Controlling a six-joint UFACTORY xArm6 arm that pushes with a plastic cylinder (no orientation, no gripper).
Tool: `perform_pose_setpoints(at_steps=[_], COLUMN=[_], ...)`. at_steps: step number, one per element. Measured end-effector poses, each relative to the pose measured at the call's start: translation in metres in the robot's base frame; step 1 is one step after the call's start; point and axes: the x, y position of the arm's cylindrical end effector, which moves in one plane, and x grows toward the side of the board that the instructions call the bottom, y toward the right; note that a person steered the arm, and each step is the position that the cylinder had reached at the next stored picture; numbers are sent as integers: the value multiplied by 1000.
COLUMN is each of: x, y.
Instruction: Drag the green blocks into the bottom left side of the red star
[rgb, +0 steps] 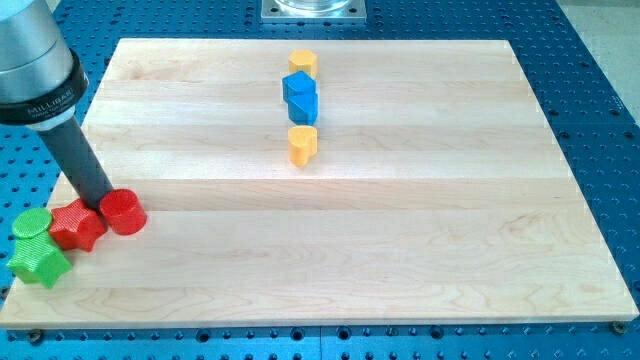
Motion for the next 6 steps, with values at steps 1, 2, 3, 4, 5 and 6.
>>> perform_pose_setpoints(at_steps=[1,2,3,4,5,6], x=[-30,-16,-9,-8,15,37], y=[-39,-68,-70,-70,-70,-70])
